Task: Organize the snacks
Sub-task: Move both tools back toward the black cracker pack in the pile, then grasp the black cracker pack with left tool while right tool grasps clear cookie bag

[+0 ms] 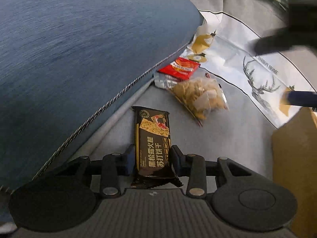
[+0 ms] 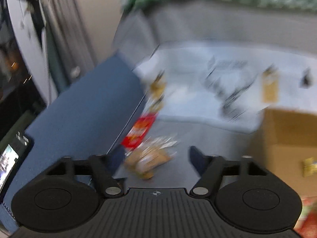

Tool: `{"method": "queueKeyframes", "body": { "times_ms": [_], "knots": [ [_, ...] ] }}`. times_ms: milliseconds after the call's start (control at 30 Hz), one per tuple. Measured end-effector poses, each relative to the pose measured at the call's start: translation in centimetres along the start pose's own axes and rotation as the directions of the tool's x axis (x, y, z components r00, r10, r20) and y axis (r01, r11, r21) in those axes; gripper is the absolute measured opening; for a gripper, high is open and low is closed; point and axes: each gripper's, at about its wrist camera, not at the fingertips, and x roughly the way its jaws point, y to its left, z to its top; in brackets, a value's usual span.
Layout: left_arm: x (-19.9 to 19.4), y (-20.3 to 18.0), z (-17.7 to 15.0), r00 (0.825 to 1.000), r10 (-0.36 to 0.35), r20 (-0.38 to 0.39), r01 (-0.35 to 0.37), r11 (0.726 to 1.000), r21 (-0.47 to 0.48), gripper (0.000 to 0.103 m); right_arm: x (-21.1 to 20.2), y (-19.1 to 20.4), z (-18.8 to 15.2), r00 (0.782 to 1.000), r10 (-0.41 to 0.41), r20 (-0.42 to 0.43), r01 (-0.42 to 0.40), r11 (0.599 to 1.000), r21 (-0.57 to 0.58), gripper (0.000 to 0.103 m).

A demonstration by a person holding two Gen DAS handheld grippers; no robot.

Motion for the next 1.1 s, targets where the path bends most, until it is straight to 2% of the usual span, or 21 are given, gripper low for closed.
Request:
{"method": "queueKeyframes", "body": {
  "times_ms": [100,200,300,400,433,467,500,567,667,767,933,1100],
  "knots": [
    [-0.5,0.3,-0.3,1.000,-0.005,-0.008,0.005,1.000,-0.011,0.042,5.7,0.6,0.6,0.993,0.014,-0.115,-0.007,0.998,0.059,0.089],
    [-0.4,0.6,-0.3,1.000,0.004,-0.005,-0.004,1.000,-0.021,0.043,10.3,0.1,1.1,0.979,0.022,-0.201,0.013,0.986,0.169,0.091],
    [-0.3,1.1,-0.1,1.000,-0.004,-0.007,0.003,0.999,-0.051,0.046,13.5,-0.2,0.7,0.969,0.030,-0.244,0.039,0.961,0.274,0.095],
    [-0.3,1.5,0.0,1.000,-0.021,-0.007,0.020,0.997,-0.072,0.049,15.5,0.0,0.1,0.962,0.019,-0.272,0.066,0.952,0.298,0.095],
    [-0.4,1.6,0.0,1.000,-0.029,-0.007,0.028,0.997,-0.071,0.052,16.0,0.0,-0.1,0.960,0.024,-0.280,0.063,0.953,0.297,0.091],
    [-0.4,1.7,0.1,0.999,-0.037,-0.008,0.036,0.997,-0.070,0.054,16.4,0.1,-0.3,0.958,0.028,-0.285,0.057,0.957,0.285,0.081],
    [-0.4,1.7,0.1,0.999,-0.043,-0.009,0.043,0.997,-0.071,0.054,16.5,0.2,-0.4,0.960,0.006,-0.282,0.069,0.965,0.254,0.077],
    [-0.4,2.0,0.1,0.999,-0.051,-0.010,0.050,0.995,-0.082,0.055,16.4,0.4,-0.6,0.962,-0.018,-0.271,0.074,0.978,0.196,0.058],
    [-0.1,1.8,0.2,0.999,-0.047,-0.010,0.047,0.996,-0.073,0.055,14.9,0.2,-1.1,0.962,-0.027,-0.270,0.065,0.989,0.133,0.051],
    [0.0,1.6,0.3,0.998,-0.056,-0.010,0.055,0.997,-0.061,0.061,12.0,0.2,-1.6,0.966,-0.048,-0.253,0.062,0.997,0.046,0.049],
    [0.2,1.4,0.4,0.998,-0.055,-0.016,0.054,0.997,-0.062,0.061,6.0,-0.1,-3.8,0.971,-0.091,-0.219,0.076,0.994,-0.075,0.049],
    [0.5,1.6,0.7,0.998,-0.061,-0.035,0.058,0.996,-0.070,0.058,0.2,-0.3,-7.0,0.977,-0.090,-0.191,0.074,0.993,-0.090,0.049]
  ]
}}
